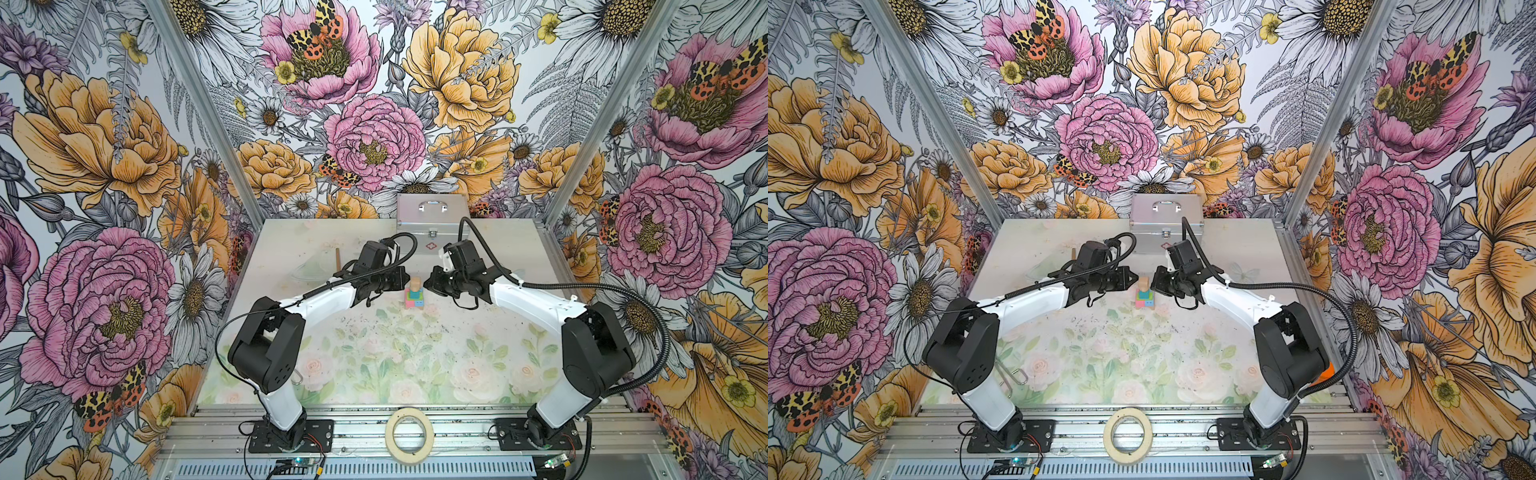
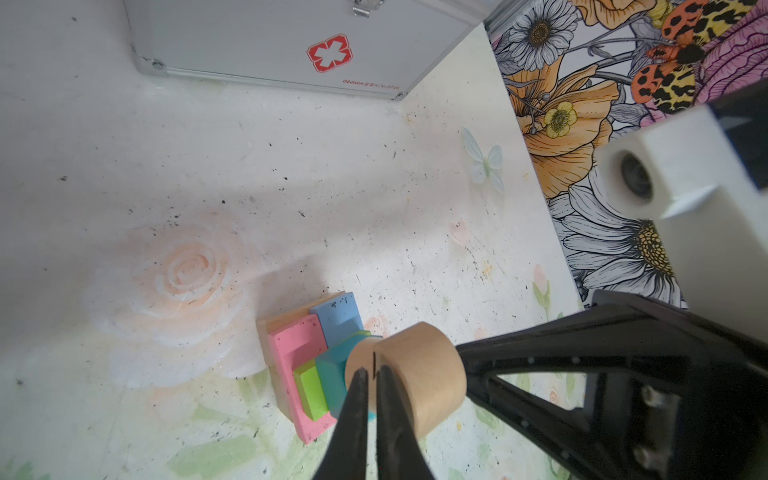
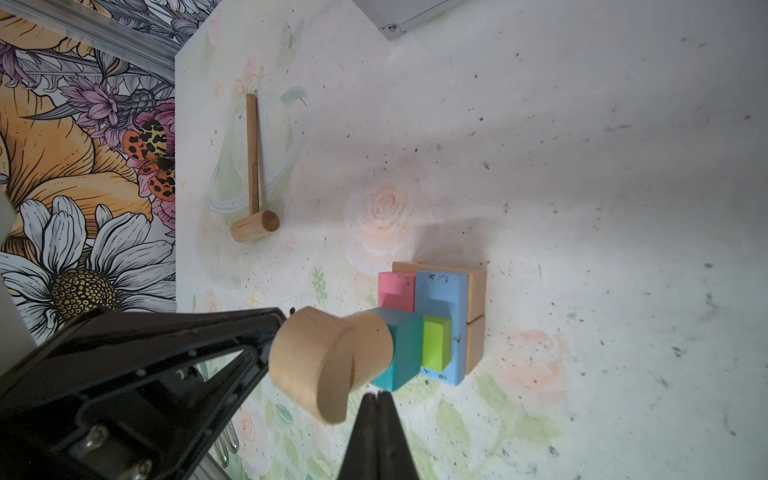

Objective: Build the wood block tower

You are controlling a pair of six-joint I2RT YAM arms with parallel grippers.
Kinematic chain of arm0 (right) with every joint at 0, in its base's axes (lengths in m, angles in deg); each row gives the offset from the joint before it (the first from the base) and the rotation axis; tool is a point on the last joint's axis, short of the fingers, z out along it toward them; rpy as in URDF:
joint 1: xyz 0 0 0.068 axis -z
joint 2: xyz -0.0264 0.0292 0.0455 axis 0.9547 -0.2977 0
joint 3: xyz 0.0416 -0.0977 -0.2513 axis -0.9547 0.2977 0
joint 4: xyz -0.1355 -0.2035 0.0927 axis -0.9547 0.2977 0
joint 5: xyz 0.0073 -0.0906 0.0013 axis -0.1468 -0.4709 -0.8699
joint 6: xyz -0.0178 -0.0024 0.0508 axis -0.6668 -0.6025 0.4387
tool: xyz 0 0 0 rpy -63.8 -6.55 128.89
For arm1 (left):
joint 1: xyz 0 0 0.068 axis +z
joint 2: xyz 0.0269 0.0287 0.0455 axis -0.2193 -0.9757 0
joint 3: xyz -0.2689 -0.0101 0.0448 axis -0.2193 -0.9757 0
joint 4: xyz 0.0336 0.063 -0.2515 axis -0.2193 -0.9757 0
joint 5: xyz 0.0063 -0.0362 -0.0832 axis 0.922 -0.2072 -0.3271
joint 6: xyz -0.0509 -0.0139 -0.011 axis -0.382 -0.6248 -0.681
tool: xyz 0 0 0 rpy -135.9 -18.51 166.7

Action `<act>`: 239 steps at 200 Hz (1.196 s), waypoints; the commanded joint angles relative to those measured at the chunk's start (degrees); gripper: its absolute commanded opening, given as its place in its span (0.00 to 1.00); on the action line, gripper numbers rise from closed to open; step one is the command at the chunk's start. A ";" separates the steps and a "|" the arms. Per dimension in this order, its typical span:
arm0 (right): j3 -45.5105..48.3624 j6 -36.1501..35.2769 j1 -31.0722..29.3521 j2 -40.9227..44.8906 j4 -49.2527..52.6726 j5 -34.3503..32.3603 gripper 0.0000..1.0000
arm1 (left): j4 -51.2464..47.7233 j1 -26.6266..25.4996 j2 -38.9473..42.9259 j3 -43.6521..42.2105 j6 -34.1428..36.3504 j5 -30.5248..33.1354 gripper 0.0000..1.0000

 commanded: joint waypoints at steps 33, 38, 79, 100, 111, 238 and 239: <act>-2.91 0.29 0.59 0.76 -1.31 -1.21 0.00 | -1.28 -0.40 3.50 0.16 0.81 2.13 0.09; -3.05 0.28 0.58 0.55 -1.39 -1.22 0.00 | -1.39 -0.42 3.65 0.06 0.79 2.28 0.09; -4.31 0.12 0.65 -0.49 -1.34 -1.15 0.00 | -1.35 -0.66 4.26 -0.69 0.67 1.82 0.09; -4.80 0.14 0.66 -0.95 -1.35 -1.11 0.00 | -1.56 -0.75 4.50 -1.23 0.55 1.93 0.09; -4.91 0.11 0.67 -1.18 -1.36 -1.11 0.00 | -1.69 -0.76 4.68 -1.50 0.55 2.02 0.09; -4.90 1.01 0.76 -2.99 -1.37 -1.54 0.00 | -1.97 -1.09 5.41 -2.41 0.37 2.62 0.08; -4.91 1.05 0.70 -3.04 -1.32 -1.54 0.00 | -1.97 -1.10 5.41 -2.41 0.37 2.63 0.08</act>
